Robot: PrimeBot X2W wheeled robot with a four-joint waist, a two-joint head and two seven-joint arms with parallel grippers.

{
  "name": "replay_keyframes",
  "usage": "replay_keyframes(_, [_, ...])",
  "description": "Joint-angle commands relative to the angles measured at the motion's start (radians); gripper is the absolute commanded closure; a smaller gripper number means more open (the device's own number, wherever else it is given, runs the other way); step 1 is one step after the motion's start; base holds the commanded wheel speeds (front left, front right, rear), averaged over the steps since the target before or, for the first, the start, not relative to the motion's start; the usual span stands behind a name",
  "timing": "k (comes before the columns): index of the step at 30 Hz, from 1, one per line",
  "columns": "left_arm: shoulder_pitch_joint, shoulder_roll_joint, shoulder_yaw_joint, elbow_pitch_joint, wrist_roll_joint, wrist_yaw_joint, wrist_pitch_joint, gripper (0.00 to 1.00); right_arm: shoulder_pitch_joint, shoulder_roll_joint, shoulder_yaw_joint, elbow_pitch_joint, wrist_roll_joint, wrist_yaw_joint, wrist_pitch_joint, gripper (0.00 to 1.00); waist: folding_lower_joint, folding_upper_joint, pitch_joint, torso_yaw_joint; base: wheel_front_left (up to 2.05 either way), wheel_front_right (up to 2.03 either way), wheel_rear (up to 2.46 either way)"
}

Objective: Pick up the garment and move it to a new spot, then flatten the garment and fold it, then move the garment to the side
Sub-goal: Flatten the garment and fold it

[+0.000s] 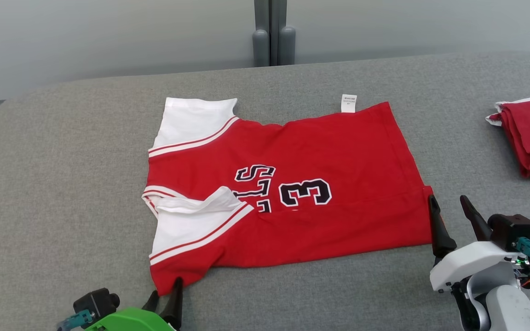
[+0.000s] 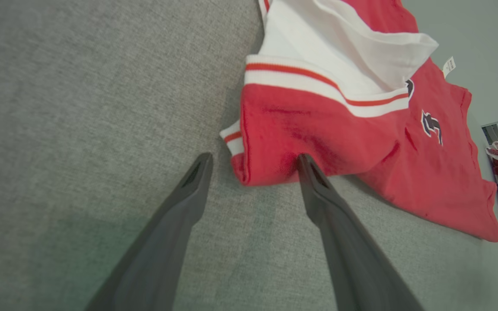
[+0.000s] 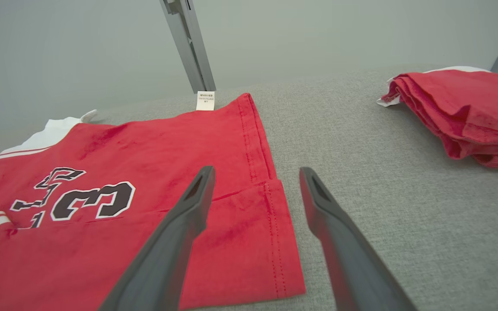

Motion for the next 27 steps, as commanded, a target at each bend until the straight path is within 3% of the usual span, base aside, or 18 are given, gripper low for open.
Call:
replay_keyframes(1, [-0.022, -0.004, 0.005, 0.013, -0.011, -0.008, 0.001, 0.0, 0.01, -0.003, 0.0, -0.006, -0.003, -0.001, 0.004, 0.0, 0.0, 0.0, 0.006, -0.007, 0.0, 0.0, 0.0])
replay_keyframes(5, [-0.045, -0.017, 0.016, 0.054, -0.031, -0.026, -0.016, 0.01, 0.009, -0.003, -0.006, -0.006, -0.008, -0.001, 0.012, 0.0, 0.0, 0.0, 0.016, -0.014, 0.0, 0.0, 0.0])
replay_keyframes(6, [-0.052, -0.019, 0.018, 0.061, -0.034, -0.032, -0.018, 0.23, 0.01, -0.003, -0.008, -0.004, -0.01, -0.001, 0.011, 0.0, 0.0, 0.0, 0.018, -0.015, 0.0, 0.0, 0.0])
replay_keyframes(7, [-0.059, -0.021, 0.019, 0.066, -0.039, -0.035, -0.021, 0.55, 0.009, -0.003, -0.01, -0.003, -0.012, -0.001, 0.013, 0.0, 0.0, 0.0, 0.02, -0.016, 0.0, 0.0, 0.0])
replay_keyframes(9, [-0.07, -0.024, 0.017, 0.076, -0.041, -0.045, -0.027, 1.0, 0.008, -0.003, -0.013, 0.005, -0.013, -0.001, 0.019, 0.0, 0.0, 0.0, 0.023, -0.017, 0.0, 0.0, 0.0])
replay_keyframes(25, [-0.081, 0.001, 0.028, 0.056, -0.02, -0.063, -0.077, 1.0, -0.048, -0.003, -0.007, 0.209, -0.032, -0.001, 0.109, 0.0, 0.0, 0.0, 0.033, 0.008, 0.0, 0.0, 0.0])
replay_keyframes(27, [-0.078, 0.004, 0.026, 0.052, -0.017, -0.066, -0.082, 1.0, -0.055, -0.004, 0.008, 0.228, -0.015, -0.001, 0.115, 0.27, 0.0, 0.0, 0.033, 0.011, 0.0, 0.0, 0.0])
